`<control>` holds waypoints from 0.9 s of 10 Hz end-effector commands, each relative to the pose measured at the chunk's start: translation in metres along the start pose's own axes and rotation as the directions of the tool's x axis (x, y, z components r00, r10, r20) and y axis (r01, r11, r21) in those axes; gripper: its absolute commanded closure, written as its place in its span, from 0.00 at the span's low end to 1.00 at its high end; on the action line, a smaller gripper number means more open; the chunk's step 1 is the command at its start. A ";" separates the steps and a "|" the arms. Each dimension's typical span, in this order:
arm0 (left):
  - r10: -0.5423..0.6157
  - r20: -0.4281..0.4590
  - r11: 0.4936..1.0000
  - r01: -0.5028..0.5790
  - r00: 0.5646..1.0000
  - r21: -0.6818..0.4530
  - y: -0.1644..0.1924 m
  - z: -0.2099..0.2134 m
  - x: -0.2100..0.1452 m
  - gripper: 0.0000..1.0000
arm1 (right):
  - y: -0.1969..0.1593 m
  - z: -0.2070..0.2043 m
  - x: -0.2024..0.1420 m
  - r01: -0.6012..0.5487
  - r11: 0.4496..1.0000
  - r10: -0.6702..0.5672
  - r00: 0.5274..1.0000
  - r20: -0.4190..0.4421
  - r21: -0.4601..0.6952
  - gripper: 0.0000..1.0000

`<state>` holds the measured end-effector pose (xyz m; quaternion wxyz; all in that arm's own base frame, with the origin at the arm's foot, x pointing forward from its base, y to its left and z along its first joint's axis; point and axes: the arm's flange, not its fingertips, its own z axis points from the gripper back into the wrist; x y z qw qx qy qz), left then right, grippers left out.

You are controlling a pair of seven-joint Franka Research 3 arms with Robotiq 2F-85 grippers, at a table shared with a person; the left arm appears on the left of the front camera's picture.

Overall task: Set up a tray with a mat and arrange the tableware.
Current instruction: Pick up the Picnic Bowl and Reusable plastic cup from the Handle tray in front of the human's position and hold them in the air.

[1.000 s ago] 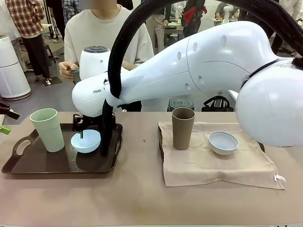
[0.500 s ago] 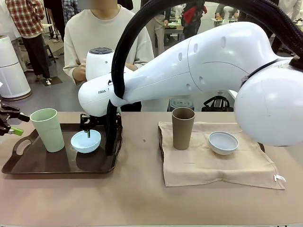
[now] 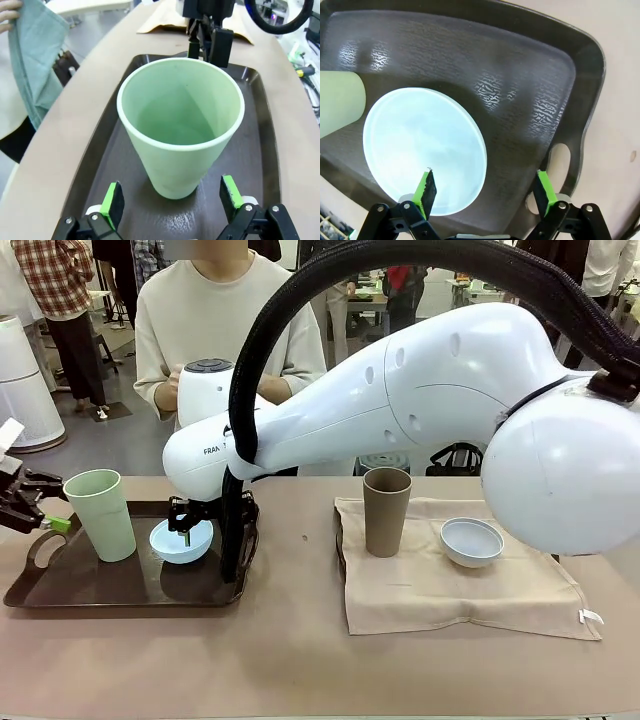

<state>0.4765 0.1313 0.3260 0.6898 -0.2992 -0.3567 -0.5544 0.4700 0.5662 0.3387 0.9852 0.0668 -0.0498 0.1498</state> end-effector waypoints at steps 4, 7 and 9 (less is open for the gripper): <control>-0.063 0.090 0.998 0.062 0.994 0.008 0.001 -0.026 0.000 0.00 | 0.006 -0.004 -0.002 0.033 0.999 -0.033 0.999 0.008 0.017 0.00; -0.072 0.095 0.997 0.073 0.993 -0.014 0.003 -0.041 -0.004 0.00 | 0.011 -0.009 0.001 0.041 0.999 -0.041 0.999 0.026 0.019 0.00; -0.080 0.090 0.996 0.082 0.993 -0.022 0.006 -0.047 -0.006 0.00 | 0.018 -0.014 0.005 0.042 0.999 -0.043 0.999 0.019 0.016 0.00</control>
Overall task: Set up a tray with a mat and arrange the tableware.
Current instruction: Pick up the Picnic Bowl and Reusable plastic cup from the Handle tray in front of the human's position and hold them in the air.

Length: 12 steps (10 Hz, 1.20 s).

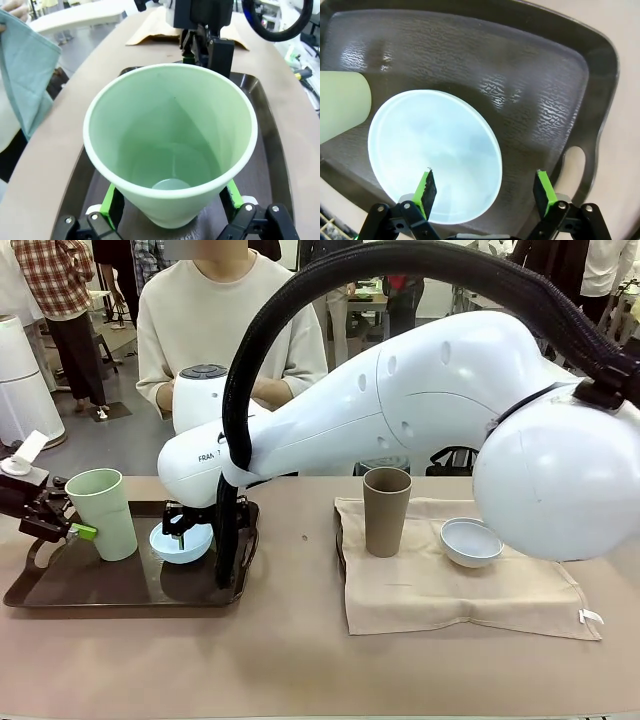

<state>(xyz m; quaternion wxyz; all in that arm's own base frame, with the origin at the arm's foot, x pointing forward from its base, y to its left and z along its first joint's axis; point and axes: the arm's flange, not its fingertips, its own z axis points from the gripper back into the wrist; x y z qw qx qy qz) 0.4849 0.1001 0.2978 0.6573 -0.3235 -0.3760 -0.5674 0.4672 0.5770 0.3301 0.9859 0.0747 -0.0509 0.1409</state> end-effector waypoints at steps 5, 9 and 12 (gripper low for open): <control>-0.007 0.032 1.000 0.008 0.999 -0.028 0.014 -0.025 -0.017 0.00 | 0.011 -0.003 0.012 0.049 0.999 -0.049 0.999 0.024 0.016 0.00; 0.025 0.070 0.999 -0.023 0.997 -0.038 0.017 -0.031 -0.022 0.34 | 0.009 -0.002 0.013 0.023 0.999 -0.024 0.999 0.028 0.035 0.00; 0.035 0.066 0.998 -0.032 0.997 -0.047 0.016 -0.034 -0.023 1.00 | 0.006 -0.001 0.012 0.006 0.999 -0.006 1.000 0.013 0.034 1.00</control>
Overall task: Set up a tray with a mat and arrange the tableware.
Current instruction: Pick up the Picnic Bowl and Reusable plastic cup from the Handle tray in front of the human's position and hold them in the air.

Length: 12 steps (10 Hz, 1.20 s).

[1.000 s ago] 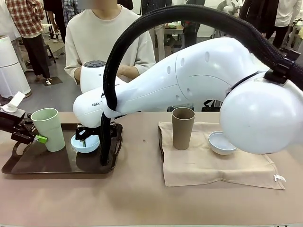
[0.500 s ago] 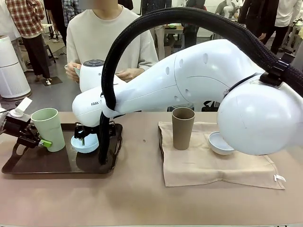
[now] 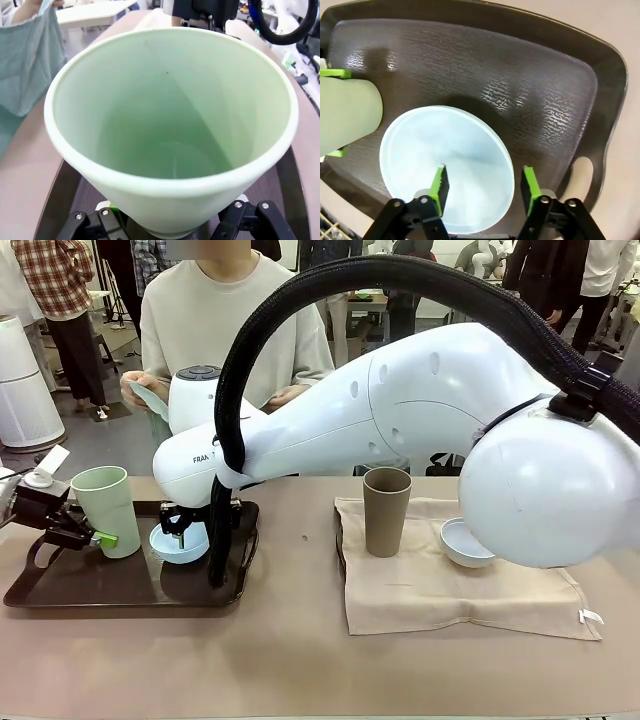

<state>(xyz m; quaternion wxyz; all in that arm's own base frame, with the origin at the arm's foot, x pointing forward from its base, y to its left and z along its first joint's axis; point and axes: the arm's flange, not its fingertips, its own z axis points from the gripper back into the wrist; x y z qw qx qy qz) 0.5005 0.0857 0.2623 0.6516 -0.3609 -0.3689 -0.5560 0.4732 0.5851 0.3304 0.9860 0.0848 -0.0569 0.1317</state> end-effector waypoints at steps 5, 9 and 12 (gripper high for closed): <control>-0.013 0.004 1.000 0.013 1.000 0.008 0.007 0.004 -0.006 1.00 | 0.003 0.003 0.003 -0.011 1.000 0.011 1.000 0.012 -0.002 1.00; -0.028 -0.018 1.000 0.028 0.999 0.012 0.000 0.012 0.001 1.00 | 0.006 0.015 0.001 0.006 0.999 -0.005 1.000 0.029 -0.047 1.00; -0.022 -0.006 0.999 0.022 1.000 -0.026 -0.035 0.058 0.047 0.45 | 0.010 0.090 -0.014 0.035 0.999 -0.034 0.997 0.067 -0.014 0.97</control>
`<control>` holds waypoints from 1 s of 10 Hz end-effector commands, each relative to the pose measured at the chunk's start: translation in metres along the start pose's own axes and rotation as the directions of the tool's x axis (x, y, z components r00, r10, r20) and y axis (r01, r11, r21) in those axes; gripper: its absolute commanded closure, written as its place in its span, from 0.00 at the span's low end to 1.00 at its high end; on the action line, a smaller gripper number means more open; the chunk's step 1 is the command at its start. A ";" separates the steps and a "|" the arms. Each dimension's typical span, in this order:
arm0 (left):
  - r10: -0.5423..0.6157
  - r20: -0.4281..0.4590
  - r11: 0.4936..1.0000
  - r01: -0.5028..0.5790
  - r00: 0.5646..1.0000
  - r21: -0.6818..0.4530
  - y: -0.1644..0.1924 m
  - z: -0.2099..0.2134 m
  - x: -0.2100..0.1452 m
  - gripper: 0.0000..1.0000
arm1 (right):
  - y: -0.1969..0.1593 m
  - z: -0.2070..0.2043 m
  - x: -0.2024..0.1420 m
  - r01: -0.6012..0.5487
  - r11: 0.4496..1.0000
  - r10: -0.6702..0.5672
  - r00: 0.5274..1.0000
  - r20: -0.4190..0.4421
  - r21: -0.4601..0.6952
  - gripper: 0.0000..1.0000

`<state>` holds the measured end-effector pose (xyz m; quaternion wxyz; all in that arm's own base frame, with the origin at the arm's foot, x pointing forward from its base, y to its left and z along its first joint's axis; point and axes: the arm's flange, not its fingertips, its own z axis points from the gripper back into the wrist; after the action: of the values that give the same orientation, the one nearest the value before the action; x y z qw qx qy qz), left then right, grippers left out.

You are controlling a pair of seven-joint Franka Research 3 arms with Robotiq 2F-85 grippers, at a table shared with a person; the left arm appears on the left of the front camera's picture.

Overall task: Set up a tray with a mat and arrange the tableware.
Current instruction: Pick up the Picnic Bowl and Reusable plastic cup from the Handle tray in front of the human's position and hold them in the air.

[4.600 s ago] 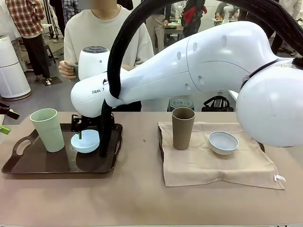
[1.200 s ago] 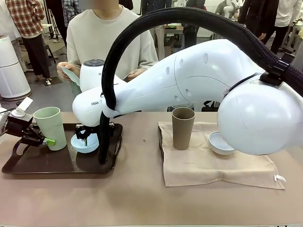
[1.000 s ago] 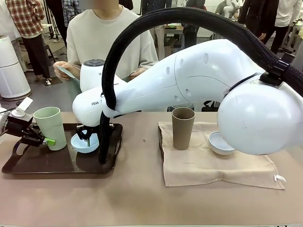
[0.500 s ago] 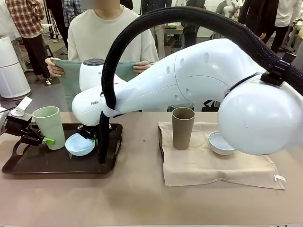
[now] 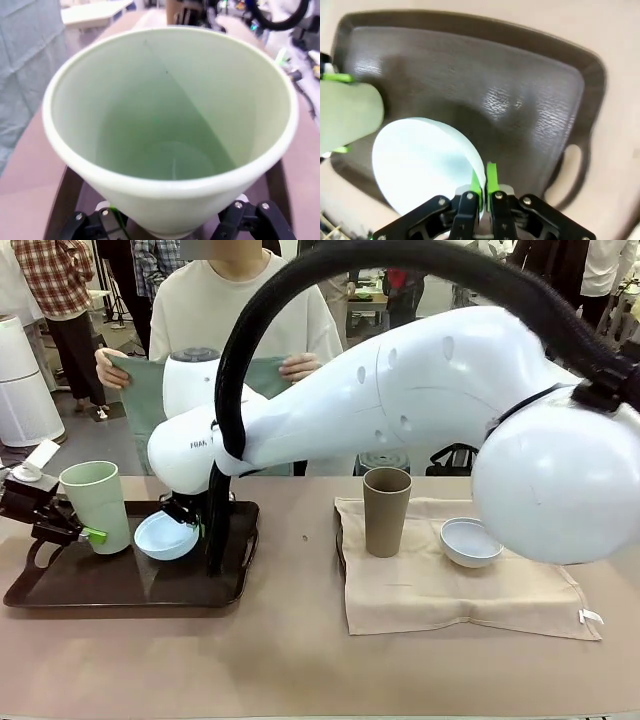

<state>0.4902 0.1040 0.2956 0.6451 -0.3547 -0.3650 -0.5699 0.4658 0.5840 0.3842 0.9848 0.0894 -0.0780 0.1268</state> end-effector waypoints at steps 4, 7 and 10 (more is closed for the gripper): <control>-0.069 0.036 0.993 0.065 0.997 0.102 -0.087 0.114 0.119 0.45 | 0.023 0.170 -0.052 0.036 0.999 -0.041 0.979 0.198 0.027 0.97; -0.090 0.046 0.990 0.085 0.995 0.114 -0.090 0.131 0.131 0.45 | 0.030 0.198 -0.047 0.011 0.998 -0.024 0.981 0.193 0.068 0.97; -0.090 0.046 0.990 0.085 0.995 0.114 -0.090 0.131 0.131 0.45 | 0.030 0.198 -0.047 0.011 0.998 -0.024 0.981 0.193 0.068 0.97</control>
<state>0.4021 0.1461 0.4753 0.6331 -0.3211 -0.4260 -0.5610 0.3868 0.5590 0.5708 0.9722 0.1357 -0.1589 0.1053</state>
